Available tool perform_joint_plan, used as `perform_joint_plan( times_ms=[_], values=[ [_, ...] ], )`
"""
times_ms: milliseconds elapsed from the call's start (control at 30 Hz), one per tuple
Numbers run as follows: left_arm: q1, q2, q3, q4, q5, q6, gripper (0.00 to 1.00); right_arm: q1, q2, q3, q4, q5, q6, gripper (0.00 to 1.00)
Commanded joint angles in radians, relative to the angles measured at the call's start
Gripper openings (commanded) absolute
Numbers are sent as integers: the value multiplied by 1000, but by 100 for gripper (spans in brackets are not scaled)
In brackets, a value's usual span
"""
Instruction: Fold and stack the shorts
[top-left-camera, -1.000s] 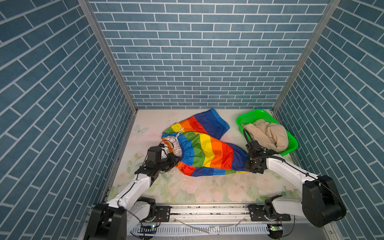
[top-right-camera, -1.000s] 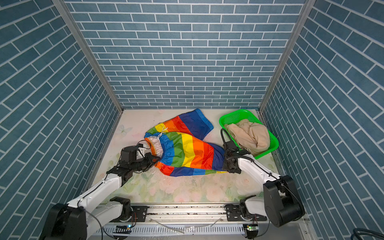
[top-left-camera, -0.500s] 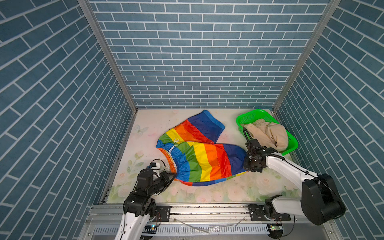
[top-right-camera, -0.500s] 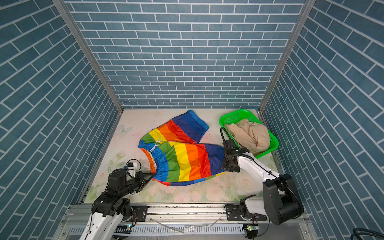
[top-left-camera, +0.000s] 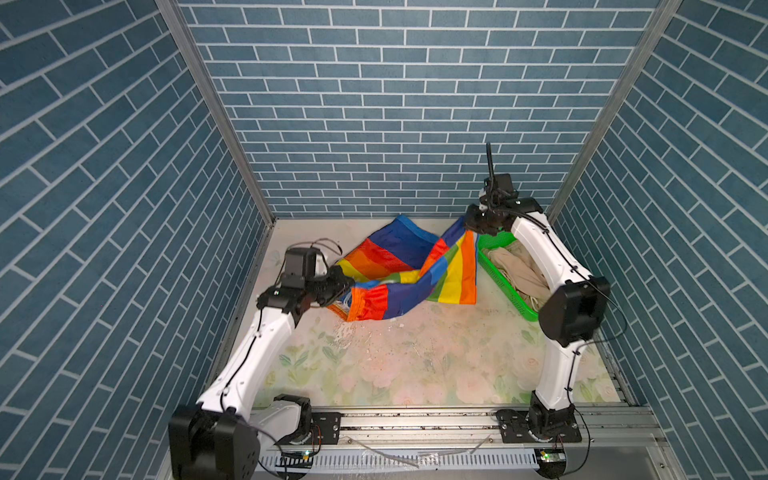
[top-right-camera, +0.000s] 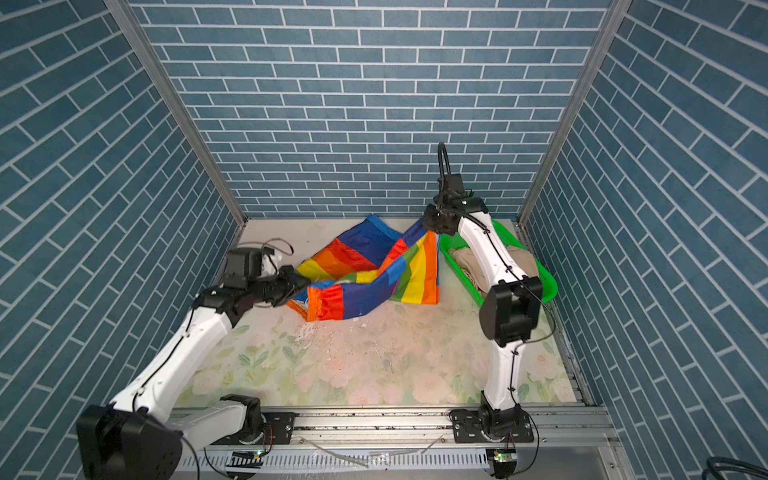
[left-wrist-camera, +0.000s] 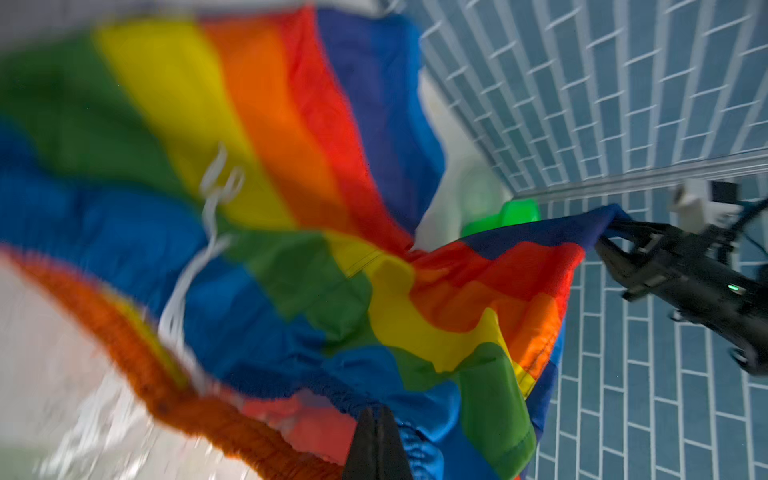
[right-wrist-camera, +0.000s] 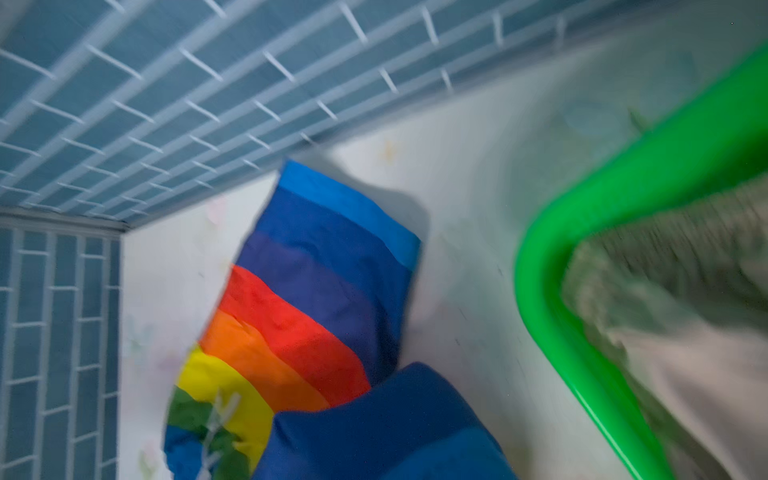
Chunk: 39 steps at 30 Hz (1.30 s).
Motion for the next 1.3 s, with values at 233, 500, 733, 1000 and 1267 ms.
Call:
perform_joint_plan(
  times_ms=[233,500,733,1000,1267],
  values=[
    [110,446,751,125,125,-22,0,-66,204,251,903,-415,439,0],
    [177,525,1242,-55,200,-2,0,-91,27,216,994,-546,388,0],
    [177,76,395,188,270,-7,0,-92,-395,-733,1253,-548,315,0],
    [190,-231,-185,-12,257,119,0,-98,-528,-1370,1279,-568,360,0],
    [257,-409,-436,-255,257,157,0,-127,-688,-1551,786,-484,214,0]
  ],
)
